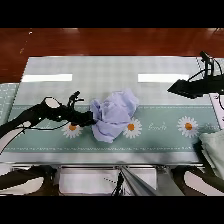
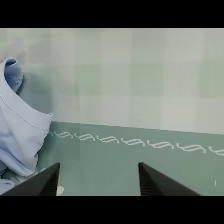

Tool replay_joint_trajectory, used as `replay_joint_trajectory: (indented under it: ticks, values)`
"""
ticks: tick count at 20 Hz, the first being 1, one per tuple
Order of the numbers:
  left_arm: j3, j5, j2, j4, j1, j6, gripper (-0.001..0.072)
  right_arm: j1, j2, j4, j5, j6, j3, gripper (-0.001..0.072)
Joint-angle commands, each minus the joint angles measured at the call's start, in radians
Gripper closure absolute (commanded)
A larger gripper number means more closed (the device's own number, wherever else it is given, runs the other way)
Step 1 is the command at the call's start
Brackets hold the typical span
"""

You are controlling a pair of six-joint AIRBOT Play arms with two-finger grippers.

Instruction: Fold the shirts.

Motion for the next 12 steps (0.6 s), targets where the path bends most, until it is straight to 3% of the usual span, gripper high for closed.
replay_joint_trajectory:
  ticks: [1, 6, 12]
  values:
    - [0.001, -0.054, -0.002, -0.006, 0.034, 0.035, 0.0687, 0.03, -0.061, 0.043, -0.003, 0.006, 0.0, 0.0155]
    - [0.002, -0.095, 0.011, -0.01, 0.061, 0.065, 0.0687, 0.236, -0.229, 0.067, -0.139, 0.007, 0.0, 0.0155]
    - [0.015, -0.1, 0.014, -0.029, 0.061, 0.065, 0.0687, 0.361, -0.364, 0.103, -0.268, 0.091, 0.0, 0.0155]
